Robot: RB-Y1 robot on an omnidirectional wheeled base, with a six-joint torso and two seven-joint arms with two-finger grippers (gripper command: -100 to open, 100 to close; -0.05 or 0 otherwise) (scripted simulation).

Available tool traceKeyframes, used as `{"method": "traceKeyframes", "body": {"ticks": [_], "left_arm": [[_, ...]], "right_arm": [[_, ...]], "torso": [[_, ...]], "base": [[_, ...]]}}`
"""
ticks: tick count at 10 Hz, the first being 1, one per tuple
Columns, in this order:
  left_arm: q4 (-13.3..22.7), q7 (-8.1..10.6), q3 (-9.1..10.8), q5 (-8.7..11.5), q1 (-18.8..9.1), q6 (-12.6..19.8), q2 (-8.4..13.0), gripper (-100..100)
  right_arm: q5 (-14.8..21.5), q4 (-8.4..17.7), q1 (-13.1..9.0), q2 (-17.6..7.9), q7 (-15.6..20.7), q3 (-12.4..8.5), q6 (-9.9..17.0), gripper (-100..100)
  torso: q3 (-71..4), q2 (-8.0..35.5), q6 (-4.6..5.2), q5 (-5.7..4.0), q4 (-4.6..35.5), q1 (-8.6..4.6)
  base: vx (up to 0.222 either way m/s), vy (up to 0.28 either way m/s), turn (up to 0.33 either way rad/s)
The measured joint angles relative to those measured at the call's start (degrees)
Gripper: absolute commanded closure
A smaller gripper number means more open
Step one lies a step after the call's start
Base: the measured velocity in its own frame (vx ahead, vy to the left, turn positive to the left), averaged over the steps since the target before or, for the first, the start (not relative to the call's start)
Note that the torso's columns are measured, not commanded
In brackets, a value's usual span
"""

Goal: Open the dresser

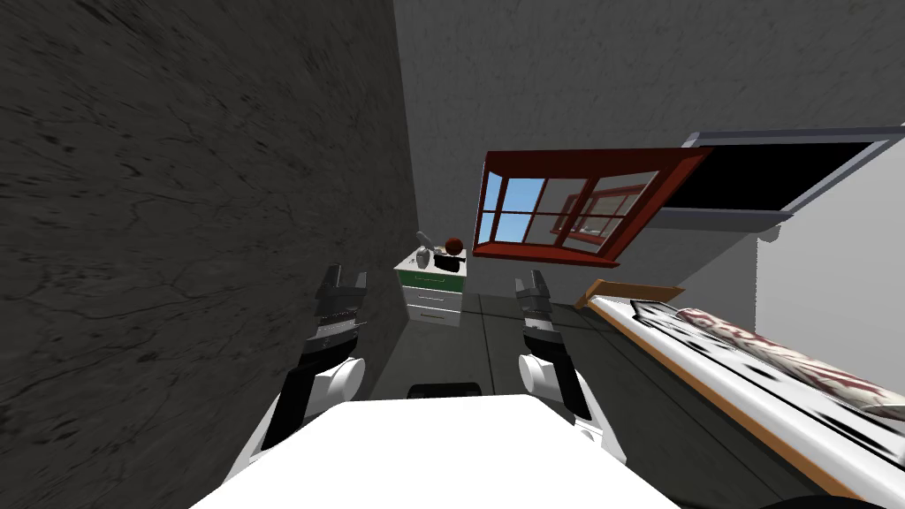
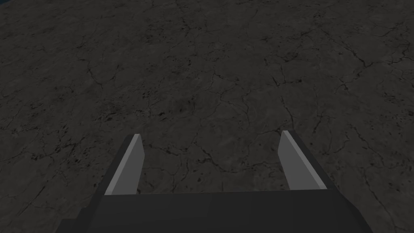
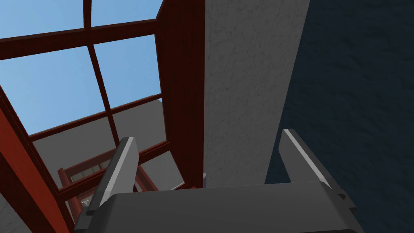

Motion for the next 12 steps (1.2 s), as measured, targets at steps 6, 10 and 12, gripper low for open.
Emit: {"method": "traceKeyframes", "body": {"ticks": [6,10,12], "left_arm": [[-0.01,0.00,0.00,0.00,0.00,0.00,0.00,0],[-0.02,0.00,0.00,0.00,0.00,-0.01,0.00,-100],[0.90,-0.06,-0.10,0.01,-0.05,-0.67,2.55,-100]], "right_arm": [[0.00,-0.01,0.00,0.00,0.00,0.00,0.00,0],[0.00,-0.02,0.00,0.00,0.00,0.00,-0.01,0],[0.00,0.01,0.01,0.00,0.00,0.00,0.00,0]], "torso": [[-45.36,22.69,0.00,0.00,22.68,0.00],[-79.19,39.62,0.00,0.00,39.60,0.00],[-84.30,42.01,0.00,0.02,42.03,0.05]], "base": [[0.000,0.000,0.000],[0.004,0.001,-0.003],[0.038,0.014,-0.019]]}}
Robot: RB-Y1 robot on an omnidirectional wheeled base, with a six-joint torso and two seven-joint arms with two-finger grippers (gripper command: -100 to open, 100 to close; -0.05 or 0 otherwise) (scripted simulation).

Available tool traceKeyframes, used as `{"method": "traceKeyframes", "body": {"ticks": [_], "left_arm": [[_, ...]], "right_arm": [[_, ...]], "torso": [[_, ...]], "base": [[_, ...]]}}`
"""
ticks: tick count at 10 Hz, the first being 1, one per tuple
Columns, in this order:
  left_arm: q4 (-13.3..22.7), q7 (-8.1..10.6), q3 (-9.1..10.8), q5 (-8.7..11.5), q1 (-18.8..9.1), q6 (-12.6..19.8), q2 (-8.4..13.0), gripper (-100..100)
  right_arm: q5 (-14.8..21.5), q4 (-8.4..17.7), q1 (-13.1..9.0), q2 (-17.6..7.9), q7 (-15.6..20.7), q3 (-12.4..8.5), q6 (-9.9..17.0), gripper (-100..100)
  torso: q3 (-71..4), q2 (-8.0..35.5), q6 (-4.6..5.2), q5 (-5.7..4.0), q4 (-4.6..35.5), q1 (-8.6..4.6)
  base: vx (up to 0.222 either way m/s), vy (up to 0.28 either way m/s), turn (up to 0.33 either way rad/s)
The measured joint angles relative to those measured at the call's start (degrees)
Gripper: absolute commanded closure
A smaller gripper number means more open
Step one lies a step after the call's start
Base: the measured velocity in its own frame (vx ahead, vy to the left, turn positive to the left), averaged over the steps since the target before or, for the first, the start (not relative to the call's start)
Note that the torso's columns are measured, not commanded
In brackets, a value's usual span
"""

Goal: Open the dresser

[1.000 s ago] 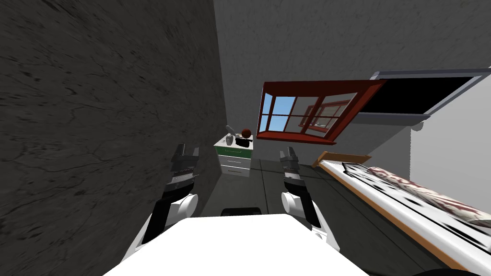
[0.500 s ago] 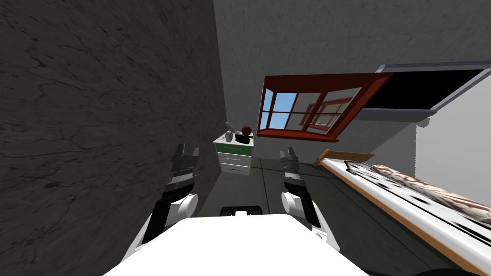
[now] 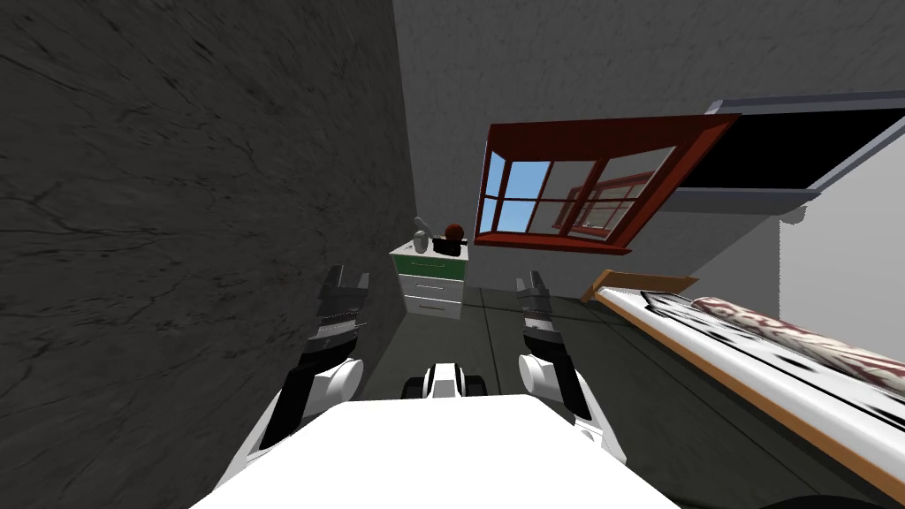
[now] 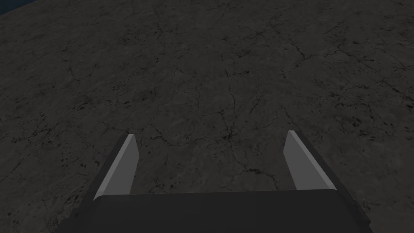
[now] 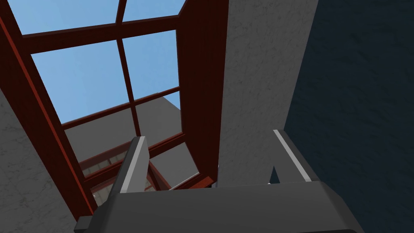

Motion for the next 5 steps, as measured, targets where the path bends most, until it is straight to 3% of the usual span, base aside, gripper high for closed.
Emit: {"method": "traceKeyframes", "body": {"ticks": [5], "left_arm": [[5.46,-0.70,-0.61,-0.12,-1.19,-3.37,5.61,-100]], "right_arm": [[0.00,0.00,0.01,0.00,0.00,0.00,0.00,0]], "torso": [[-0.29,0.24,0.00,-0.01,0.24,-0.02]], "base": [[0.077,0.032,-0.034]]}}
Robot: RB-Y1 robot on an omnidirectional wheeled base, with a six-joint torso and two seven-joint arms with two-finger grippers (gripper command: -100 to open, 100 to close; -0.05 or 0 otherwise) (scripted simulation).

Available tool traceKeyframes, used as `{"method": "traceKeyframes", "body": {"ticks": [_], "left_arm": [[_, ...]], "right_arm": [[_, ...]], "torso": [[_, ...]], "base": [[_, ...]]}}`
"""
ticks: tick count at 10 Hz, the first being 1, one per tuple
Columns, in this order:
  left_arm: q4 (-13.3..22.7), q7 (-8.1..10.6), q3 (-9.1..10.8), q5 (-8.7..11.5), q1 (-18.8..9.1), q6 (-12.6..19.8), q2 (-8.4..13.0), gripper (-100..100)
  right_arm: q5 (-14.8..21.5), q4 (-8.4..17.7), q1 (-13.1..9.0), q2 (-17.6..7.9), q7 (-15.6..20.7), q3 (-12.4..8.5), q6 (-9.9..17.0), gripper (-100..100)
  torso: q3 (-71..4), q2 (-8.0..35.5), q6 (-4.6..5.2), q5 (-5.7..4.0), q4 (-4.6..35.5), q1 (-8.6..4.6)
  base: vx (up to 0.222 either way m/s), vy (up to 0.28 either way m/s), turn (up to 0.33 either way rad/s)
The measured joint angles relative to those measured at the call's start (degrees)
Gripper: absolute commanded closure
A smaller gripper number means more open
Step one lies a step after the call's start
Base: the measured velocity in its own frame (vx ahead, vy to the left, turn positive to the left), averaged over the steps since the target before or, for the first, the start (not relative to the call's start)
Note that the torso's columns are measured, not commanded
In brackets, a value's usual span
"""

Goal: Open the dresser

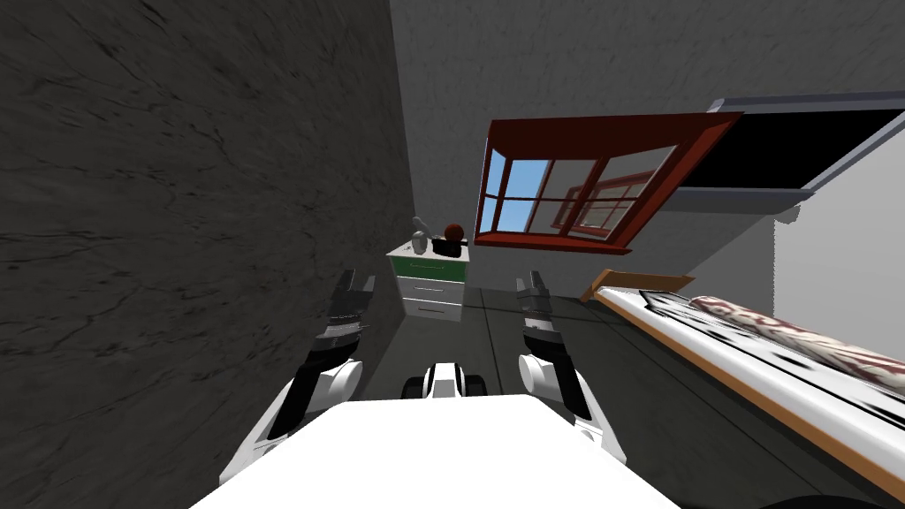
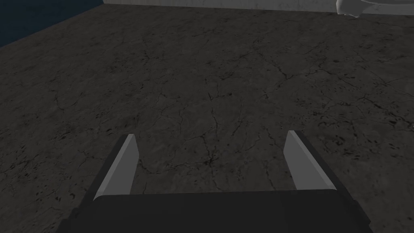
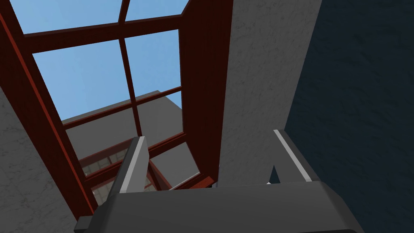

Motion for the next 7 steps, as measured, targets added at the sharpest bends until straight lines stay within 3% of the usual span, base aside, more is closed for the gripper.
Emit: {"method": "traceKeyframes", "body": {"ticks": [7], "left_arm": [[10.84,-1.44,-1.40,-0.30,-2.05,-7.29,2.87,-100]], "right_arm": [[0.00,0.00,0.00,0.00,0.00,0.00,0.00,0]], "torso": [[0.07,0.12,0.00,-0.02,0.03,-0.09]], "base": [[0.097,0.042,-0.039]]}}
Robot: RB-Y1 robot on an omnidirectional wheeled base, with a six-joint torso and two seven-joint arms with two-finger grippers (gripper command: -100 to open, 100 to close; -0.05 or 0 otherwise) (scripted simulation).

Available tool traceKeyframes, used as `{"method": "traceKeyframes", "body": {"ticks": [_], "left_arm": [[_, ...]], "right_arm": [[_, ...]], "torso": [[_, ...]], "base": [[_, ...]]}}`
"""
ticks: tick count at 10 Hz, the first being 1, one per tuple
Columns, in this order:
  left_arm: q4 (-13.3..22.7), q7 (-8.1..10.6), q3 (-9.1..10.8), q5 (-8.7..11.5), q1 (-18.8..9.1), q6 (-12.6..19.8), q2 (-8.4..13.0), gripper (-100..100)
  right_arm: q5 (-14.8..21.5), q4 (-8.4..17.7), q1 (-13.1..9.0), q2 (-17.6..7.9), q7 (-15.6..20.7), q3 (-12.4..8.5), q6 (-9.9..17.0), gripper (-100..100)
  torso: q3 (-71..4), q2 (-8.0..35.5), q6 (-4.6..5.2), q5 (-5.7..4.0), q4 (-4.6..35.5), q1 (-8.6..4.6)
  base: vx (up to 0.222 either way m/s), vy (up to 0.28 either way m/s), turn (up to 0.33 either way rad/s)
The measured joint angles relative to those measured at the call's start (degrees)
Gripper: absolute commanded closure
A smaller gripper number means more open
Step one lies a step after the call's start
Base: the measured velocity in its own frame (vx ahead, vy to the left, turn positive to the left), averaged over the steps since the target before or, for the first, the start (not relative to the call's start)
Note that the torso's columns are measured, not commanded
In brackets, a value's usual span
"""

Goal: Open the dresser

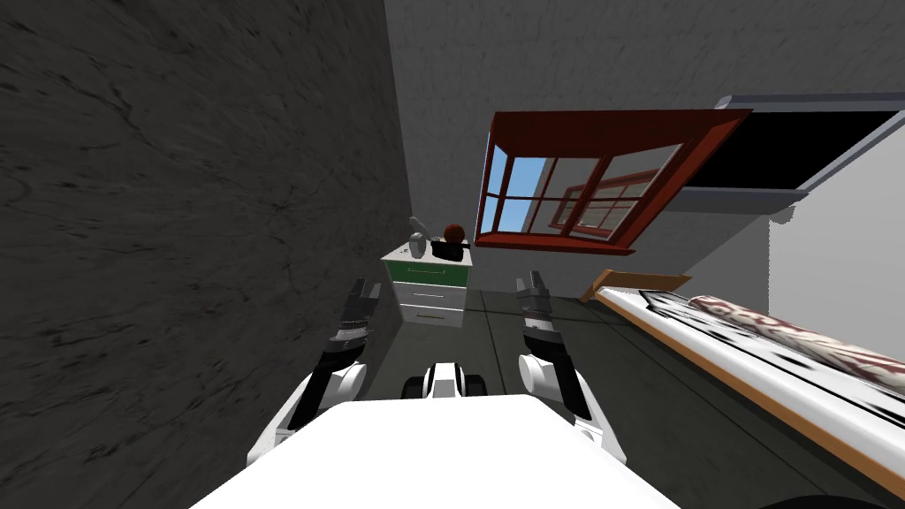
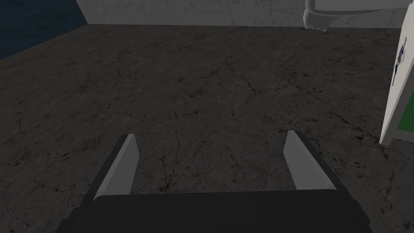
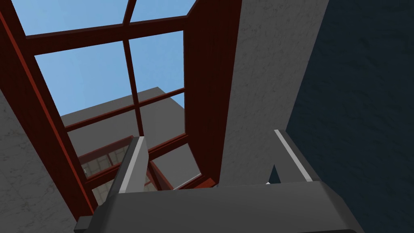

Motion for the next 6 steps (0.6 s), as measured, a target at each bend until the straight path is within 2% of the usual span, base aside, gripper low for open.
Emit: {"method": "traceKeyframes", "body": {"ticks": [6], "left_arm": [[9.38,-0.95,-0.94,-0.07,-1.65,-6.41,0.99,-100]], "right_arm": [[0.00,0.00,0.00,0.00,0.00,0.00,0.00,0]], "torso": [[-0.05,-0.10,0.01,0.00,-0.02,0.02]], "base": [[0.094,0.041,-0.042]]}}
